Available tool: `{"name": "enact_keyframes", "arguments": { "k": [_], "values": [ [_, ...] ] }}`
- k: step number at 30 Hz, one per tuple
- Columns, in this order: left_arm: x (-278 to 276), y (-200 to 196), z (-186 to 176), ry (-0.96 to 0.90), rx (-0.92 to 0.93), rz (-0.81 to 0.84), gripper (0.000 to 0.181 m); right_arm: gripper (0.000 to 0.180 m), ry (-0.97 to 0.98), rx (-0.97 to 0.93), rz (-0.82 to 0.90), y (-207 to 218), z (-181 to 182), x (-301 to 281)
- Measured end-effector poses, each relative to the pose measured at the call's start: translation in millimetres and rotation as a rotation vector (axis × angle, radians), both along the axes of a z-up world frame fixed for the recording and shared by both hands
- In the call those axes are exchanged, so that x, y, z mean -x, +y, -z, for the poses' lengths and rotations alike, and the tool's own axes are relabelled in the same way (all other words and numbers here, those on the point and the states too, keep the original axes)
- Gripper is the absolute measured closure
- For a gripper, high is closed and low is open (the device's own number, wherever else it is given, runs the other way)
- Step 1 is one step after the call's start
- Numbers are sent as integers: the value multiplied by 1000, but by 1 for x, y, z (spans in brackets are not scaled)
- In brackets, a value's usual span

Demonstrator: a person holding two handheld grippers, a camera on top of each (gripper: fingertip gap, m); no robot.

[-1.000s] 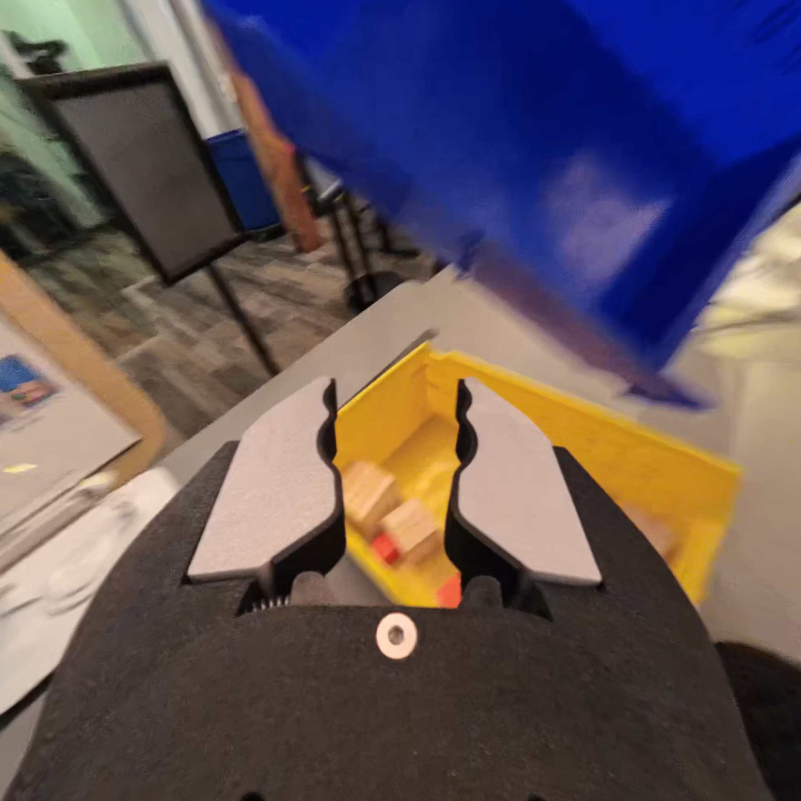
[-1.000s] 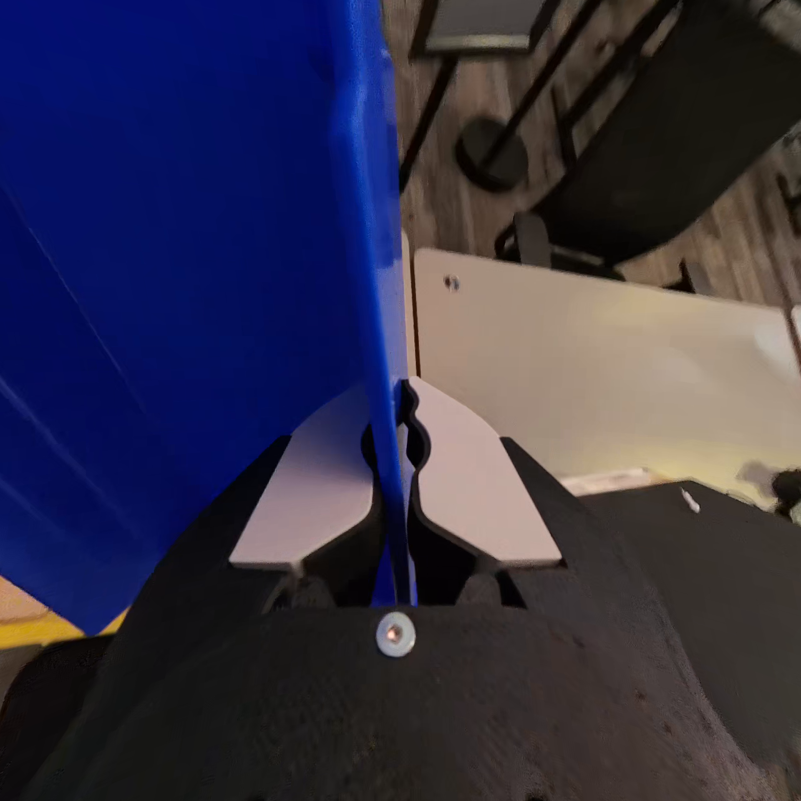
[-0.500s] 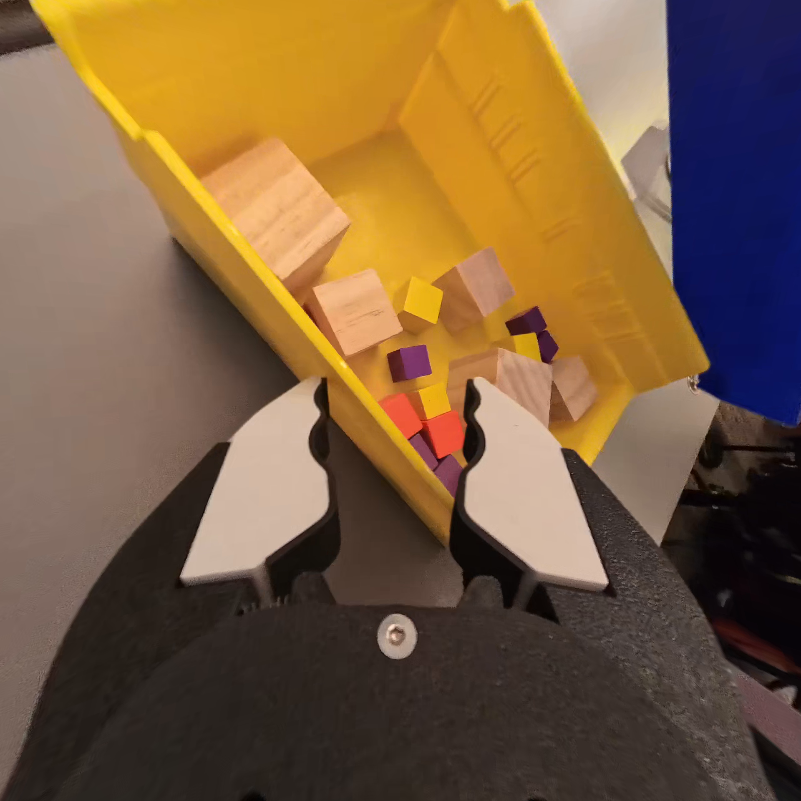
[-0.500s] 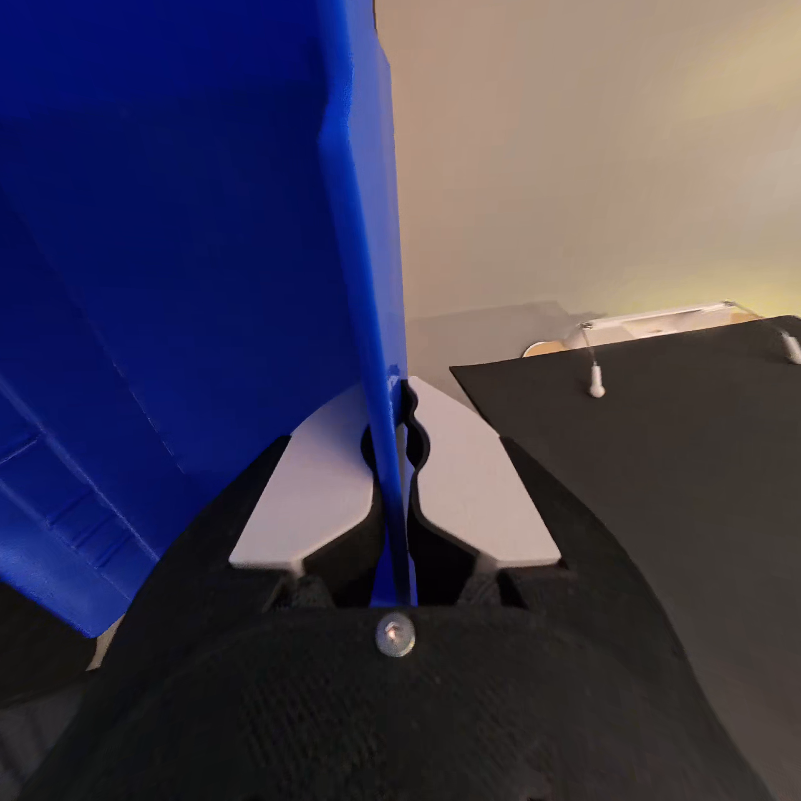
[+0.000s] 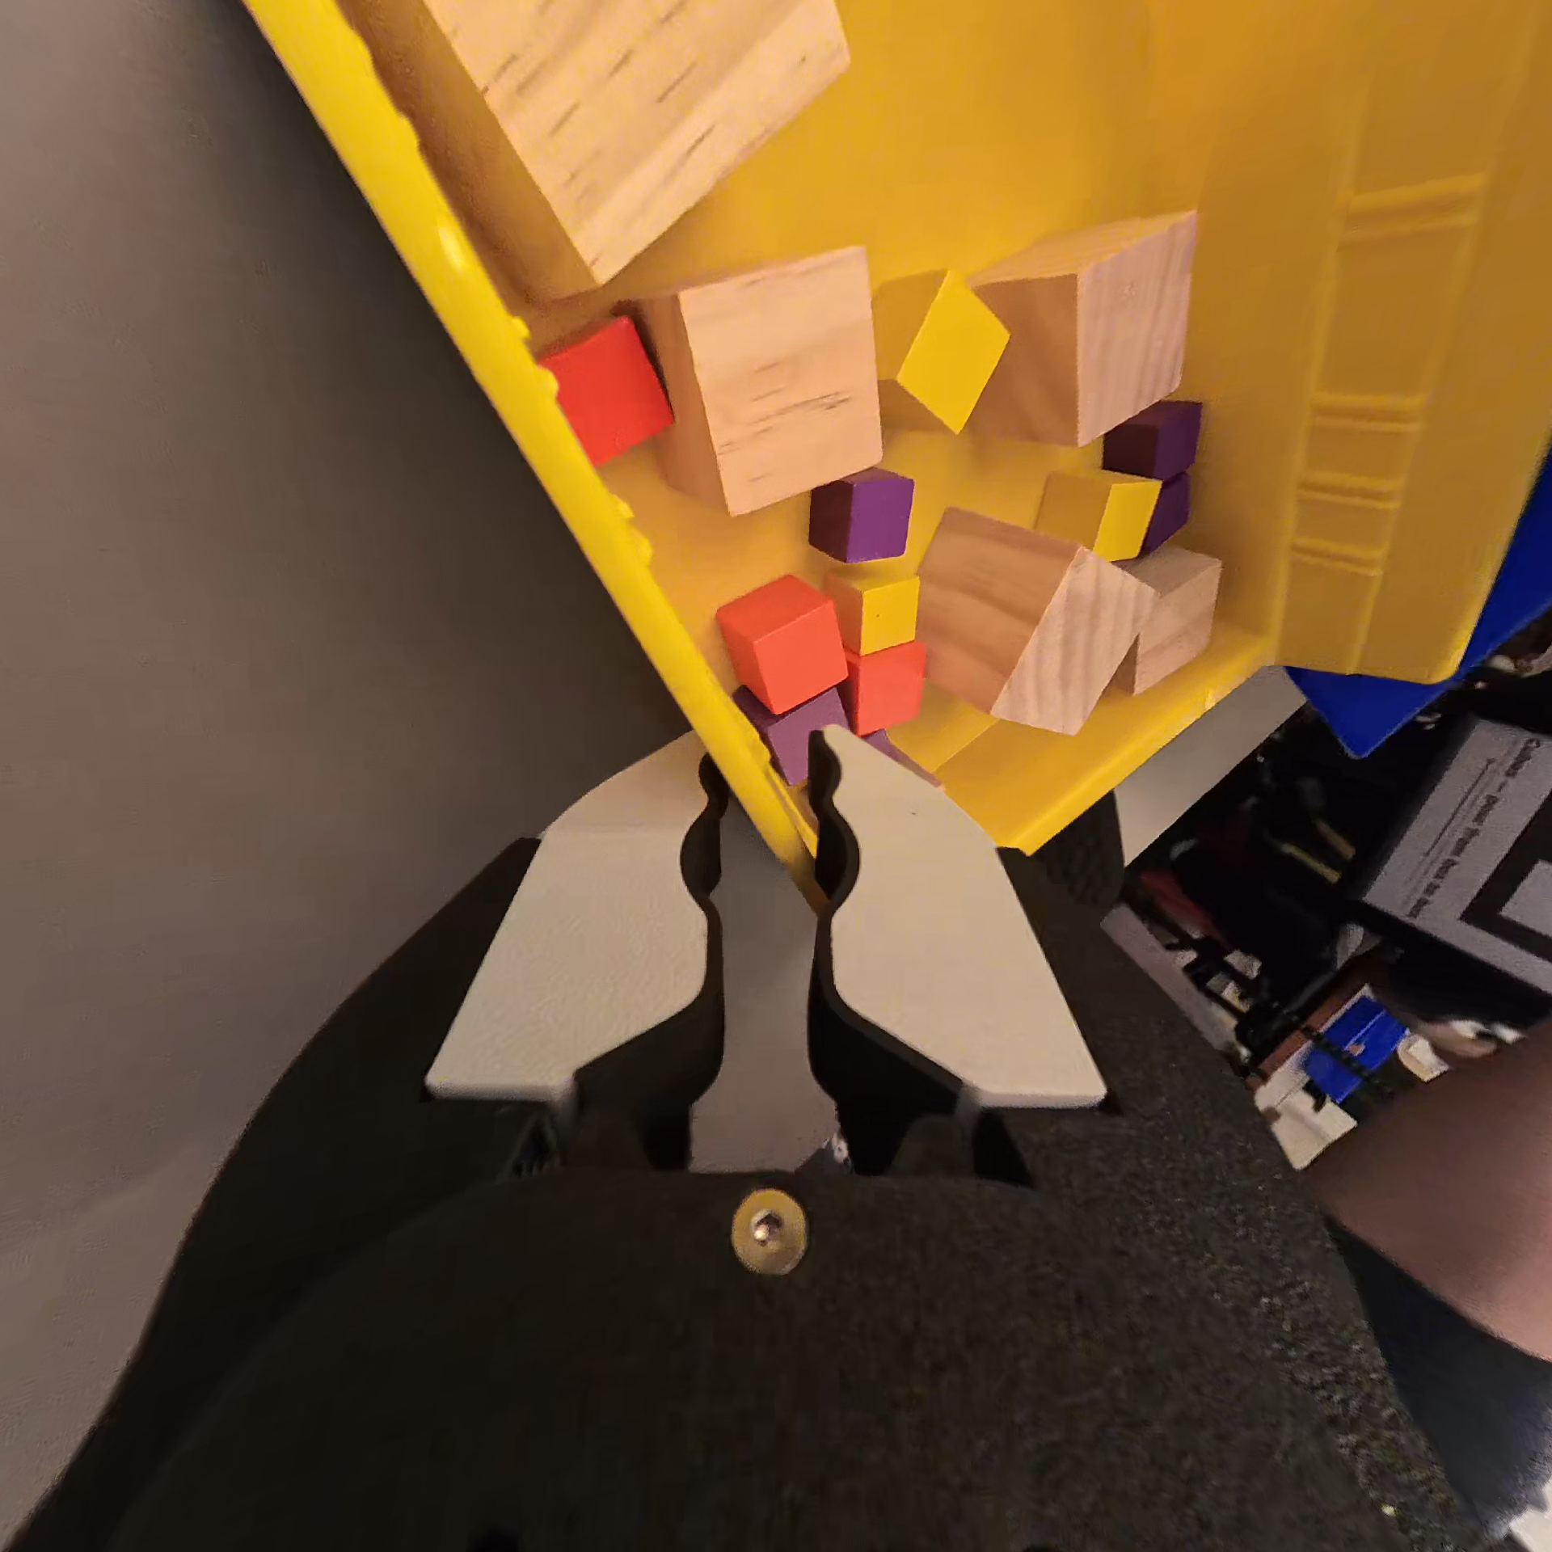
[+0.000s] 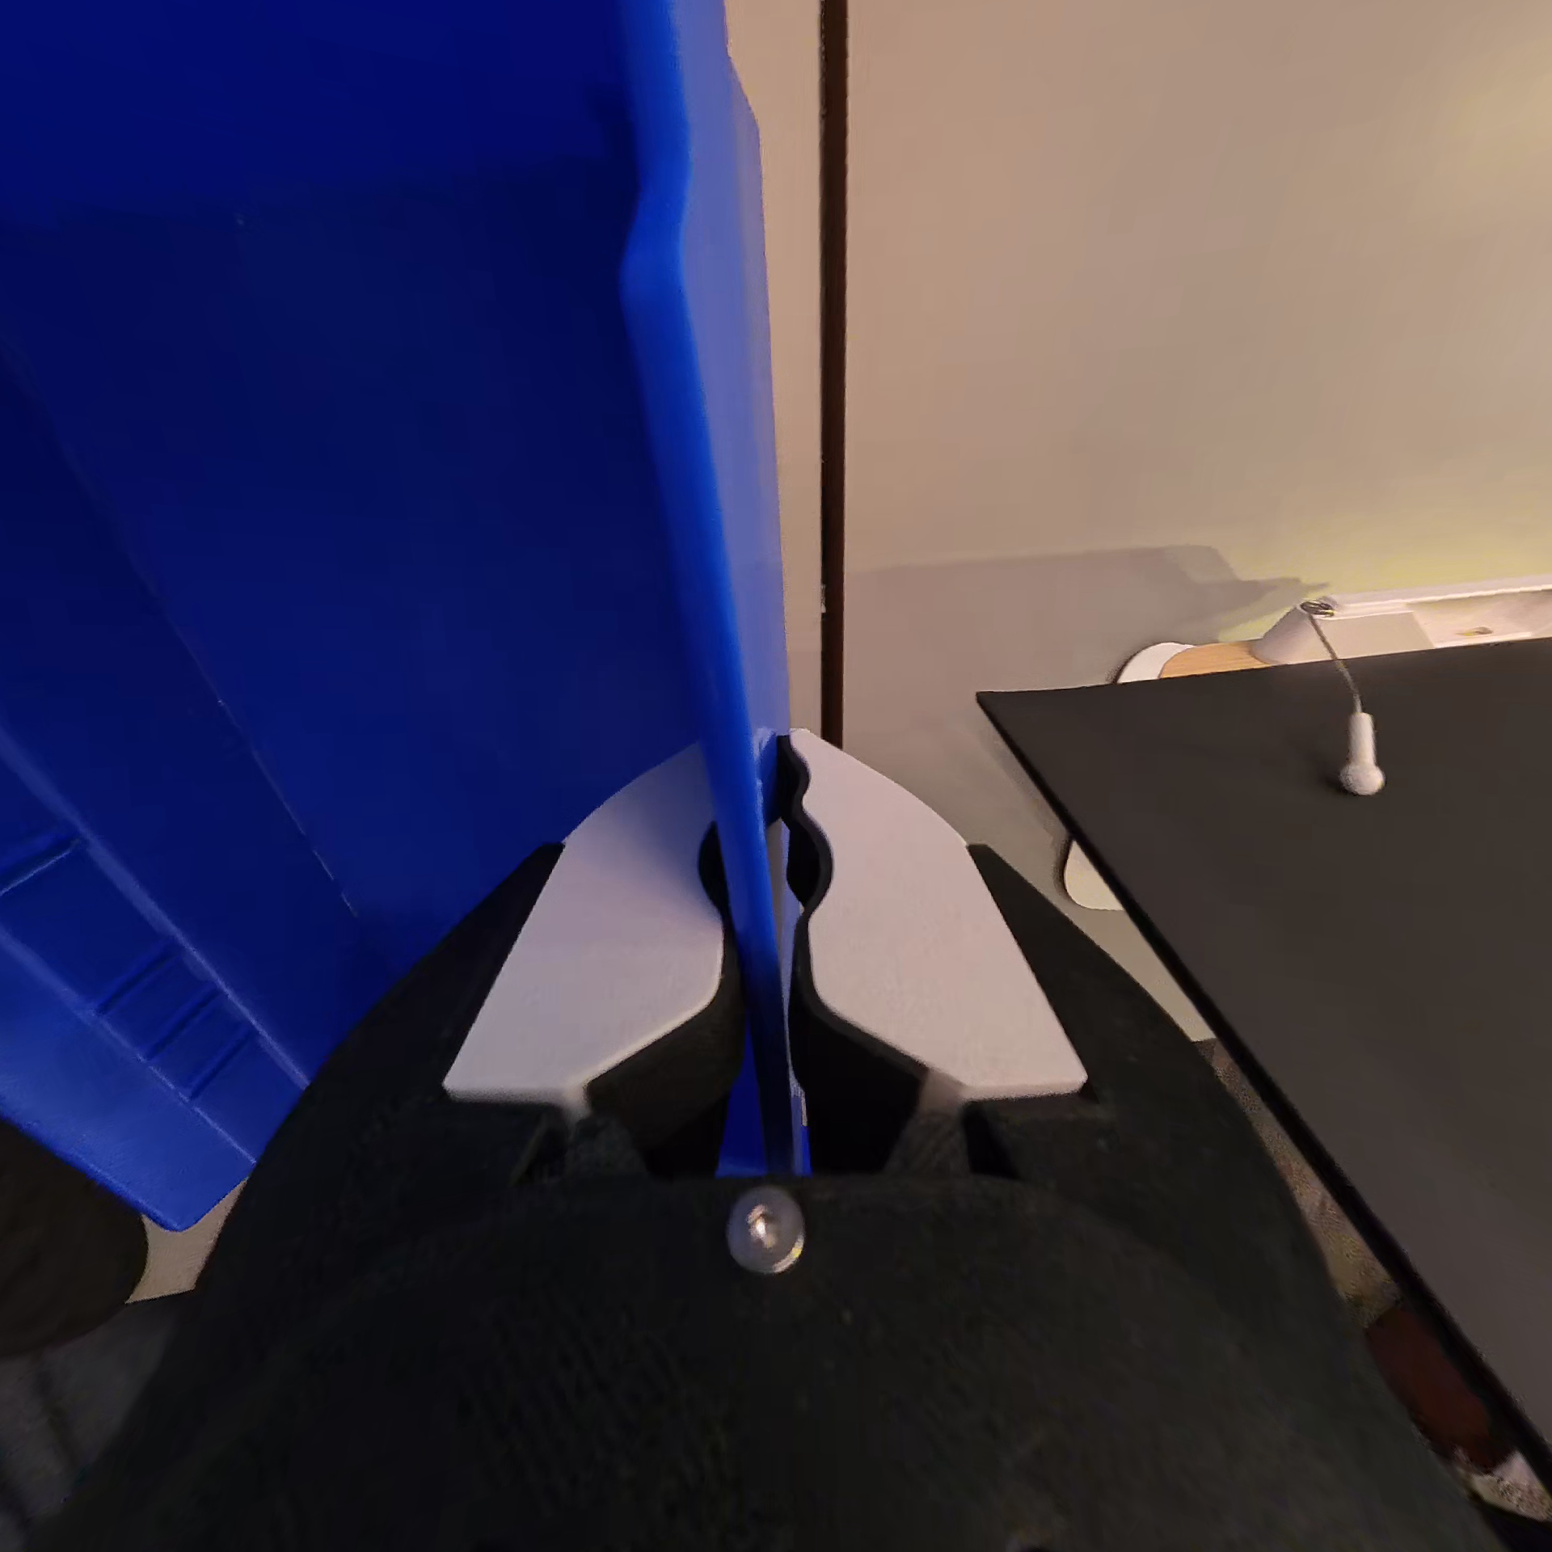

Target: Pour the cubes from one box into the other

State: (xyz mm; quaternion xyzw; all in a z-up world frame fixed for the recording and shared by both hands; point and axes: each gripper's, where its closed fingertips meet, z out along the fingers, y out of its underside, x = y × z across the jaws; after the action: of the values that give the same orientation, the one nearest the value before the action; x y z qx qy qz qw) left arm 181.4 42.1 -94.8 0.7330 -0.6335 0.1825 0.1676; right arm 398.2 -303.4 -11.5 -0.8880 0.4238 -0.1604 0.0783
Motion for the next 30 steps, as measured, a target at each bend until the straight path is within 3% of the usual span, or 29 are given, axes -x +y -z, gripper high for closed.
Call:
{"name": "enact_keyframes", "arguments": {
  "k": [4,8,17,23,30],
  "values": [
    [22,39,2,12,-25,35,171,173,17,-16,-18,12,6,3],
    [59,102,4,38,16,-57,175,172,84,-104,-11,38,14,9],
    [169,238,-3,105,-142,-170,171,174,295,-299,-43,137,42,40],
    [233,310,-4,104,-205,-287,174,174,396,-281,-39,194,71,73],
    [284,355,-4,103,-241,-330,174,173,501,-172,3,223,113,98]
  ]
}}
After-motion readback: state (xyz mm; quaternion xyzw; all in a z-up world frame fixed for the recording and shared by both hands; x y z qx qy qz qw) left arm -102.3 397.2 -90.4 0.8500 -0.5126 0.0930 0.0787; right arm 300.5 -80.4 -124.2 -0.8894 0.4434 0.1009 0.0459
